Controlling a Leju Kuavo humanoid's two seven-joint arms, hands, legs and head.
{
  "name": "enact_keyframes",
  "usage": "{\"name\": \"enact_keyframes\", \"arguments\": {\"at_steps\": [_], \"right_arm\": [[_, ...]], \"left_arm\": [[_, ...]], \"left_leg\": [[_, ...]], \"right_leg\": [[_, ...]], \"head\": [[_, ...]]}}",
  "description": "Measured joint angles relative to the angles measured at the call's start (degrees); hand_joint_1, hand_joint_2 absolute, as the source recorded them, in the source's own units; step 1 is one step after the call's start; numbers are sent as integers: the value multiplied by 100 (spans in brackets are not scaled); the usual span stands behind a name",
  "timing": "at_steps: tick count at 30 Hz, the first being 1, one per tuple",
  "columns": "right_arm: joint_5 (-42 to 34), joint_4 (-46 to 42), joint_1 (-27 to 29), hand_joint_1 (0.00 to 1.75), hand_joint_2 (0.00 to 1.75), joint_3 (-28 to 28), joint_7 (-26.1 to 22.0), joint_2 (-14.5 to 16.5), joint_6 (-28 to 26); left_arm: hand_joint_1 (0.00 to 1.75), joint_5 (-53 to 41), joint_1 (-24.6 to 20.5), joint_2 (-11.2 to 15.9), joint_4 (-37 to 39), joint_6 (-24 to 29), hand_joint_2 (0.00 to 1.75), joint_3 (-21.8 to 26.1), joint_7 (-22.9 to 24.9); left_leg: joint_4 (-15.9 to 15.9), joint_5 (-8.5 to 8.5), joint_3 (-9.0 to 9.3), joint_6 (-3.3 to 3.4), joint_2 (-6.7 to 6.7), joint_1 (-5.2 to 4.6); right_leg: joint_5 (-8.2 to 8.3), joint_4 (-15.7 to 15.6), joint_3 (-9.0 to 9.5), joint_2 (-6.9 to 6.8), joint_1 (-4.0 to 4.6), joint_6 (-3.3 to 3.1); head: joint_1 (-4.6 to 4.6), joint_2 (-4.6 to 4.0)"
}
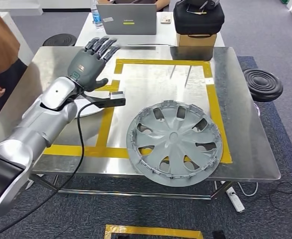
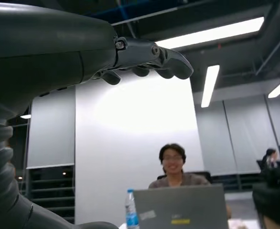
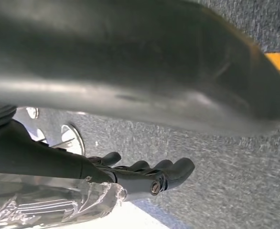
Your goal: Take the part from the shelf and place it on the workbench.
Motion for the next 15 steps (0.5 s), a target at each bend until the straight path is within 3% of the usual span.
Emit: {"name": "enact_keyframes", "arguments": {"at_steps": [2,3,6,8,9,11,12,13,14,15], "right_arm": [[-12,0,-7,0,0,-4,5,-1,-8],[-17,0,-10,0,0,-6,8,-2,-19],[3,0,21,0,0,-9,23,8,-66],[19,0,35,0,0,-10,6,21,-114],[15,0,29,0,0,-10,-14,27,-147],[-2,0,18,0,0,-10,-58,51,-209],[-15,0,24,0,0,-10,-77,66,-235],[-31,0,40,0,0,-10,-89,84,-254],[-50,0,60,0,0,-12,-101,100,-271],[-70,0,73,0,0,-14,-107,109,-286]], "left_arm": [[0,139,52,3,-349,119,175,71,-131],[0,267,140,5,-624,251,175,118,-253],[0,1349,770,-110,-1886,731,175,301,-976],[0,2933,1470,-390,-3056,666,175,359,-1693],[0,3827,1840,-569,-3617,462,175,350,-2012],[0,5406,2559,-893,-4548,-95,175,315,-2365],[0,5998,2910,-1026,-4926,-375,175,304,-2415],[0,6467,3232,-1141,-5250,-637,175,300,-2428],[0,6850,3518,-1240,-5525,-894,131,302,-2432],[0,7160,3755,-1339,-5734,-1142,87,313,-2432]], "left_leg": [[-733,258,384,19,-7,2],[-957,301,500,45,-12,-6],[-1085,301,557,173,-23,-37],[-1108,304,577,257,-22,-30],[-1117,300,589,290,-17,-23],[-1117,276,605,332,14,-30],[-1117,265,610,344,34,-34],[-1116,257,613,352,47,-37],[-1116,250,617,352,51,-37],[-1116,243,624,346,46,-35]], "right_leg": [[-4,11,-7,14,10,48],[-1,10,-12,20,15,81],[3,-31,-11,22,-1,179],[-136,111,-67,10,-11,234],[-292,356,-174,5,-8,253],[-685,1144,-526,0,6,275],[-820,1496,-694,-1,9,280],[-852,1671,-776,-4,11,282],[-764,1594,-732,-7,10,279],[-585,1282,-566,-10,8,271]], "head": [[3,0],[6,0],[4,0],[18,0],[31,0],[53,0],[57,0],[57,0],[57,0],[58,0]]}}
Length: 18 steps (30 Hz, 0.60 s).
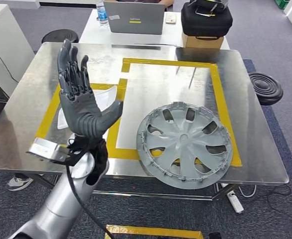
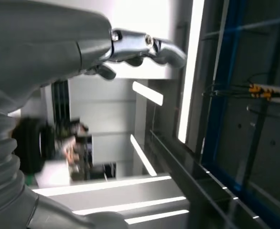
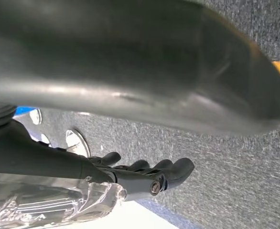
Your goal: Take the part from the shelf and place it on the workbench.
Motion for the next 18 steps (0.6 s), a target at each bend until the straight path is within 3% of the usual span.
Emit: {"name": "enact_keyframes", "arguments": {"at_steps": [2,4,8,10,12,13,14,15,17,18], "right_arm": [[-37,0,-3,0,0,-9,-2,18,-26],[-77,0,-21,0,0,-25,26,44,-44],[-145,-1,-3,0,0,-65,121,80,-82],[-165,-1,0,0,0,-87,129,93,-92],[-209,0,1,0,0,-115,130,103,-97],[-245,0,4,0,0,-134,129,108,-103],[-280,0,6,0,0,-155,129,115,-109],[-312,0,8,0,0,-173,128,125,-118],[-345,-1,7,0,0,-206,127,152,-132],[-355,-1,6,0,0,-218,126,164,-140]], "left_arm": [[0,566,370,-180,-252,-524,0,49,16],[0,911,639,-305,-301,-902,0,104,26],[0,1043,936,-424,-263,-1100,0,148,6],[0,1066,980,-419,-248,-1130,0,168,2],[0,1092,1067,-393,-235,-1190,0,181,4],[0,1110,1130,-372,-229,-1233,0,183,12],[0,1136,1200,-351,-225,-1280,0,179,22],[0,1157,1263,-333,-222,-1320,0,169,34],[0,1186,1345,-306,-219,-1380,0,143,49],[0,1186,1369,-299,-219,-1387,0,133,61]], "left_leg": [[9,-21,19,-35,-18,-8],[12,-28,28,-93,-30,-24],[86,-104,-9,-223,-31,-7],[589,-408,-244,-277,-29,-1],[1342,-729,-611,-304,-28,3],[1561,-770,-726,-307,-28,4],[1566,-698,-736,-303,-28,4],[1359,-539,-639,-294,-28,4],[590,-181,-247,-273,-27,4],[278,-80,-89,-250,-30,4]], "right_leg": [[341,-861,477,-4,0,-24],[438,-1304,726,1,12,-66],[465,-1356,741,11,18,-196],[478,-1369,746,7,3,-244],[475,-1369,745,5,4,-261],[474,-1369,746,7,4,-262],[474,-1368,747,11,4,-262],[473,-1368,750,16,3,-260],[465,-1359,751,27,15,-237],[460,-1353,744,31,26,-212]], "head": [[4,0],[-3,0],[-21,0],[-49,0],[-61,0],[-62,0],[-63,0],[-62,0],[-66,0],[-64,0]]}}
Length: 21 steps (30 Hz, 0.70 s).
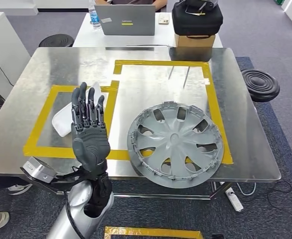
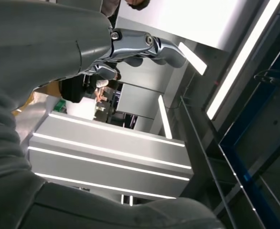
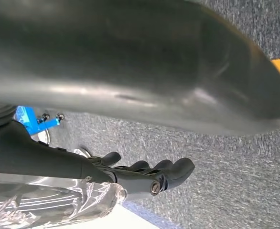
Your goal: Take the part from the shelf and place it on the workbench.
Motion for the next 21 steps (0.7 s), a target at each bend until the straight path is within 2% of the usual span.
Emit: {"name": "enact_keyframes", "arguments": {"at_steps": [1,2,4,5,6,7,9,10,11,12,14,15,16,18,20,21], "right_arm": [[-14,0,1,0,0,-13,1,10,-9],[-31,0,2,0,0,-29,3,17,-19],[-69,1,4,0,0,-65,11,31,-34],[-81,1,3,0,0,-82,14,37,-39],[-88,1,2,0,0,-93,16,40,-41],[-92,1,2,0,0,-100,18,42,-43],[-92,1,13,0,0,-106,22,49,-44],[-91,1,23,0,0,-108,26,52,-44],[-90,1,32,0,0,-110,30,55,-44],[-86,1,36,0,0,-111,35,57,-44],[-61,1,23,0,0,-111,40,58,-37],[-42,1,13,0,0,-111,42,61,-28],[-24,1,6,0,0,-110,42,64,-15],[-9,-1,2,0,0,-110,34,66,10],[-15,-2,6,0,0,-111,2,65,34],[-18,-2,5,0,0,-111,-22,66,45]], "left_arm": [[0,-2,19,4,2,22,0,-7,26],[0,-20,39,6,8,79,0,-10,67],[0,-111,81,14,34,224,0,-39,143],[0,-185,92,19,53,284,0,-72,156],[0,-295,99,22,67,345,0,-106,140],[0,-492,107,22,66,443,0,-127,95],[0,-1015,140,22,12,684,0,-118,-9],[0,-1240,158,22,-22,782,0,-100,-46],[0,-1381,173,22,-51,834,0,-87,-57],[0,-1474,183,22,-75,861,0,-79,-59],[0,-1724,205,31,-173,908,0,-98,-60],[0,-1879,218,45,-256,914,0,-133,-61],[0,-2000,235,64,-348,864,0,-187,-61],[0,-1951,299,99,-472,461,0,-287,-62],[0,-1474,387,116,-492,-427,0,-323,-62],[0,-1235,431,115,-487,-977,0,-307,-62]], "left_leg": [[-201,44,99,26,-4,-4],[-274,42,128,59,-8,-13],[-295,62,125,136,-13,-13],[-306,73,130,174,-12,-7],[-318,83,134,206,-10,3],[-322,85,137,229,-6,5],[-320,81,137,250,4,-2],[-320,79,139,253,6,-5],[-319,78,143,253,3,-6],[-318,76,150,252,-1,-6],[-314,64,171,231,-7,-13],[-307,58,177,210,-10,-23],[-304,55,180,184,-11,-32],[-319,66,188,125,-11,-34],[-295,27,180,57,-7,-22],[-166,-72,124,26,-5,-19]], "right_leg": [[-1,1,-5,2,11,30],[2,-7,-8,2,17,63],[2,-23,-4,-2,3,125],[-61,52,-39,-9,-3,156],[-178,226,-119,-15,-5,180],[-350,531,-260,-22,-7,199],[-698,1308,-616,-26,-8,222],[-770,1570,-738,-26,-8,227],[-734,1619,-761,-26,-9,228],[-594,1424,-665,-28,-10,223],[-234,615,-250,-38,-9,204],[-114,267,-66,-38,-5,182],[-60,56,48,-38,2,157],[-50,-14,86,-24,22,90],[-26,-36,91,-19,11,20],[-14,-50,94,-19,-1,-12]], "head": [[-2,0],[-2,0],[-3,0],[11,0],[26,0],[43,0],[60,0],[61,0],[62,0],[61,0],[62,0],[59,0],[56,0],[52,0],[51,0],[40,0]]}}
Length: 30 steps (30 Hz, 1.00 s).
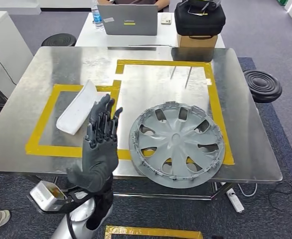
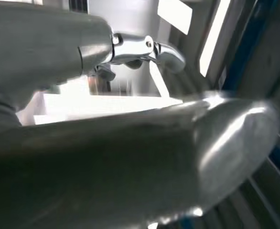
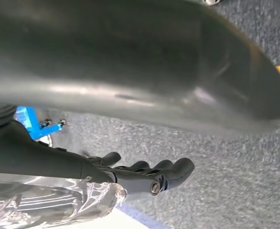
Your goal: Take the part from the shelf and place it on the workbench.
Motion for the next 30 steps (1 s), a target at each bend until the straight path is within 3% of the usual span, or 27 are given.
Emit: {"name": "enact_keyframes", "arguments": {"at_steps": [2,4,5,6,8,10,12,14,15,16,18,19,20,21,22,25,26,28,30], "right_arm": [[6,-1,-2,0,0,1,-42,0,20],[19,-2,2,0,0,1,-64,-2,37],[23,-3,3,0,0,1,-74,-3,43],[27,-4,2,0,0,2,-83,-3,48],[32,-4,-2,0,0,2,-95,-4,52],[37,-7,-5,0,0,2,-99,-4,56],[40,-9,-1,0,0,2,-101,-5,67],[38,-9,1,0,0,2,-101,-7,82],[36,-9,0,0,0,2,-102,-7,90],[33,-9,-2,0,0,2,-104,-8,97],[30,-9,-1,0,0,2,-110,-12,107],[28,-9,2,0,0,2,-114,-14,109],[25,-9,6,0,0,2,-116,-15,110],[20,-9,7,0,0,2,-119,-16,111],[15,-10,6,0,0,2,-124,-19,111],[7,-13,-19,0,0,2,-140,-30,113],[6,-13,-25,0,0,2,-145,-32,113],[-2,-13,-17,0,0,1,-152,-37,114],[-11,-13,-14,0,0,0,-153,-42,114]], "left_arm": [[0,347,64,-8,14,-1047,0,94,0],[0,476,95,-11,52,-1596,0,189,0],[0,516,101,-9,82,-1732,0,208,0],[0,528,104,-8,113,-1833,0,219,0],[0,519,107,-8,160,-1999,0,232,0],[0,502,107,-11,197,-2090,87,233,0],[0,473,106,-15,256,-2171,175,235,0],[0,455,99,-17,352,-2239,175,229,0],[0,456,94,-17,405,-2254,175,221,0],[0,457,89,-17,453,-2260,175,211,0],[0,457,83,-16,540,-2264,175,198,0],[0,457,82,-16,581,-2264,175,197,0],[0,457,80,-16,621,-2262,175,196,0],[0,457,79,-16,656,-2254,175,193,0],[0,457,77,-16,681,-2246,175,190,0],[0,459,69,-16,729,-2228,175,174,0],[0,461,67,-16,741,-2226,175,169,0],[0,471,64,-15,767,-2207,175,163,0],[0,486,63,-10,786,-2173,175,162,0]], "left_leg": [[643,-366,-296,-47,1,6],[1362,-651,-640,-66,2,12],[1482,-642,-700,-66,2,12],[1380,-528,-651,-60,3,13],[677,-147,-281,-40,3,17],[13,60,53,-3,-2,19],[-156,81,118,60,-10,7],[-161,125,102,134,-4,11],[-172,144,96,165,3,19],[-182,162,85,194,13,28],[-180,186,49,228,31,25],[-179,201,27,236,37,22],[-178,218,5,238,41,19],[-177,237,-14,232,41,19],[-176,255,-30,222,40,20],[-164,312,-65,150,37,5],[-163,338,-76,118,37,-3],[-180,405,-97,47,37,-2],[-114,325,-157,-14,35,10]], "right_leg": [[9,-11,-1,-6,-12,-43],[8,-11,-8,-10,-10,-57],[8,-10,-10,-9,-10,-57],[10,-10,-10,-7,-10,-56],[13,-9,-5,7,-10,-38],[9,10,-22,24,13,13],[31,11,-39,31,26,85],[15,23,-58,27,12,143],[-80,129,-107,20,7,167],[-248,366,-208,12,5,190],[-670,1126,-514,-1,3,228],[-813,1469,-646,-1,3,239],[-854,1631,-692,-1,3,244],[-790,1563,-626,-3,2,244],[-646,1288,-456,-5,0,240],[-259,173,178,0,1,200],[-218,7,260,8,8,170],[-171,-18,233,20,26,83],[-89,-25,170,10,20,-3]], "head": [[-25,0],[-34,0],[-37,0],[-38,0],[-42,0],[-43,0],[-44,0],[-45,0],[-34,0],[-27,0],[-9,0],[-7,0],[-5,0],[-5,0],[-4,0],[-9,0],[-13,0],[-20,0],[-25,0]]}}
